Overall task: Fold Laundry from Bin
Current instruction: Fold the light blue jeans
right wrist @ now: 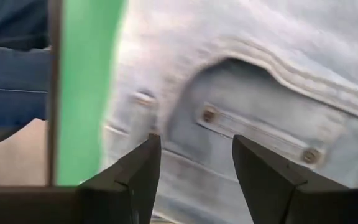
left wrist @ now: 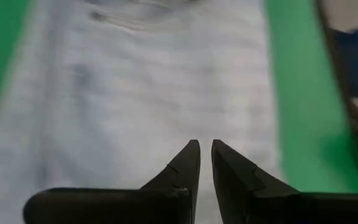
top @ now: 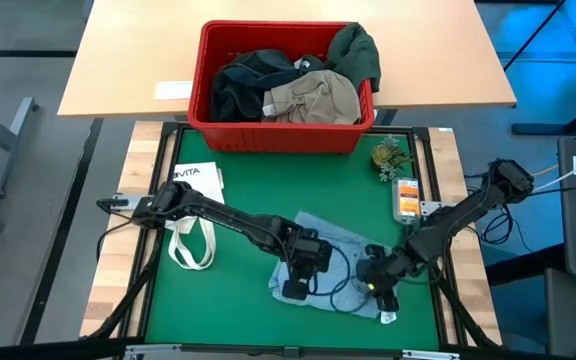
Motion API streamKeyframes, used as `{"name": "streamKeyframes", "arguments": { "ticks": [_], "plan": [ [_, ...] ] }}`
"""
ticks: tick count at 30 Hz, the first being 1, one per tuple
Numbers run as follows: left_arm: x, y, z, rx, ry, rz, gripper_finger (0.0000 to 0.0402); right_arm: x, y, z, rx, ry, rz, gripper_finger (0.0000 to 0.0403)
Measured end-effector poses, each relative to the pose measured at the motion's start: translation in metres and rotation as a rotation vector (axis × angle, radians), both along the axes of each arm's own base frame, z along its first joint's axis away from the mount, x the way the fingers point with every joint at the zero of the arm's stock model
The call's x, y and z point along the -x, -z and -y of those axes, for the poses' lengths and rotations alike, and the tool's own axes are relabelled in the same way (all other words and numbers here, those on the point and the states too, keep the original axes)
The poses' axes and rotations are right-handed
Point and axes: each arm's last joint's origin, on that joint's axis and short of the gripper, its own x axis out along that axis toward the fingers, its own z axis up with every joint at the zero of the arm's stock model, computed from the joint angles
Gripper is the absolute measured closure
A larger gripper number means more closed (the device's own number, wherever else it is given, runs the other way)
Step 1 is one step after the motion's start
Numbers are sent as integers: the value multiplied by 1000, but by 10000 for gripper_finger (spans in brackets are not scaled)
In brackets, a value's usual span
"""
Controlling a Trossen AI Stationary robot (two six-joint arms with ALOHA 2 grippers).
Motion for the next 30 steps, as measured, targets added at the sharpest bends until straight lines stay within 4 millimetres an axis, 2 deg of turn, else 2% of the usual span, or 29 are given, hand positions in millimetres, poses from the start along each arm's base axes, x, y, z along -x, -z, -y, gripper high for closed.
{"name": "streamKeyframes", "arguments": {
  "ticks": [6,14,17,22,30],
  "plan": [
    [-3,0,-20,-174,-43,14,331,2,-12,-21,29,-58,62,203],
    [-4,3,-57,-196,-114,-53,251,10,-13,-36,76,-93,87,203],
    [-1,12,-69,-180,-125,-103,235,11,-13,-38,105,-87,103,203],
    [5,34,-79,-111,-92,-187,233,10,-11,-38,149,-65,114,203],
    [14,61,-81,-136,-51,-245,257,9,-9,-38,167,-54,117,203]
  ]
}}
